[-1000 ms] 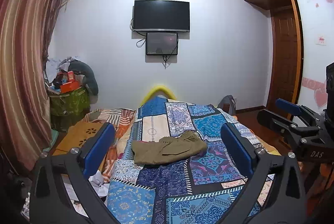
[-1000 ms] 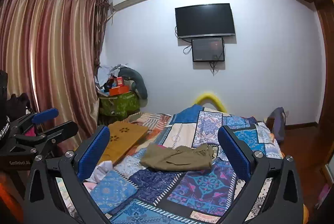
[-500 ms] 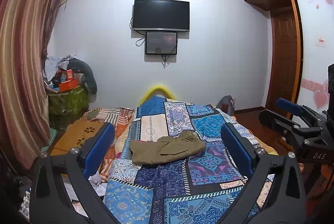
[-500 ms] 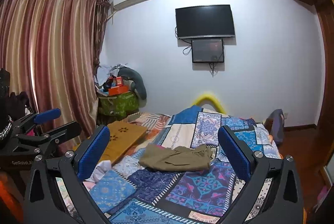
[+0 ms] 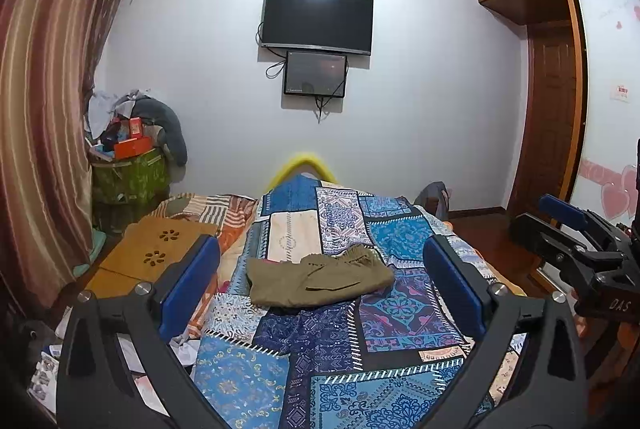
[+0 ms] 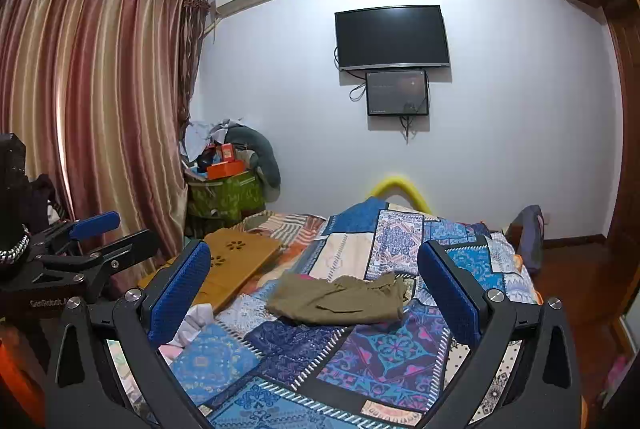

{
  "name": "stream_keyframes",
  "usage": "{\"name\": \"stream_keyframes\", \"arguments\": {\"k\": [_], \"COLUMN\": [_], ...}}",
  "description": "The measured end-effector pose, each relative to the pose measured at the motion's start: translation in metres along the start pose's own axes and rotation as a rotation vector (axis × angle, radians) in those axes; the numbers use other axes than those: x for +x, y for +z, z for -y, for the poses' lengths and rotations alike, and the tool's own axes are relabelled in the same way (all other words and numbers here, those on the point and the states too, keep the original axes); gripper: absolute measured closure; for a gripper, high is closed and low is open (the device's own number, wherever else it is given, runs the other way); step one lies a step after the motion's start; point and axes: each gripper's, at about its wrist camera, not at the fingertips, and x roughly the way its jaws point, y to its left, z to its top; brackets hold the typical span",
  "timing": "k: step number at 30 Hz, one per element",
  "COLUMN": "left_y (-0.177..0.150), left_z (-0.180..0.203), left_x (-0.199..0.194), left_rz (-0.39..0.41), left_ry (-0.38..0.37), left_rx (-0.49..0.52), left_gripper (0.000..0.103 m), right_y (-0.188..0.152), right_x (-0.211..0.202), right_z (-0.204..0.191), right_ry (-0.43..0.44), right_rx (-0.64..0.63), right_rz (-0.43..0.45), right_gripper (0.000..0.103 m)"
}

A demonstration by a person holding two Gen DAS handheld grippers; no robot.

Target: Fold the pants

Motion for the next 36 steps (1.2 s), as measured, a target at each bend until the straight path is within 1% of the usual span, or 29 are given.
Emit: {"name": "stream_keyframes", "arguments": {"k": [36], "left_y": [0.002], "left_z": [0.014], "left_x": [0.000], "left_rz": [0.005], "left_ry": [-0.023], "left_rx": [0.043], "left_gripper": [0.000], "right_y": [-0.003], "right_x": [0.000], "right_z": [0.004], "right_ry": [0.001], "right_rx": [0.019], "right_rz": [-0.002], "right_gripper": [0.000]}}
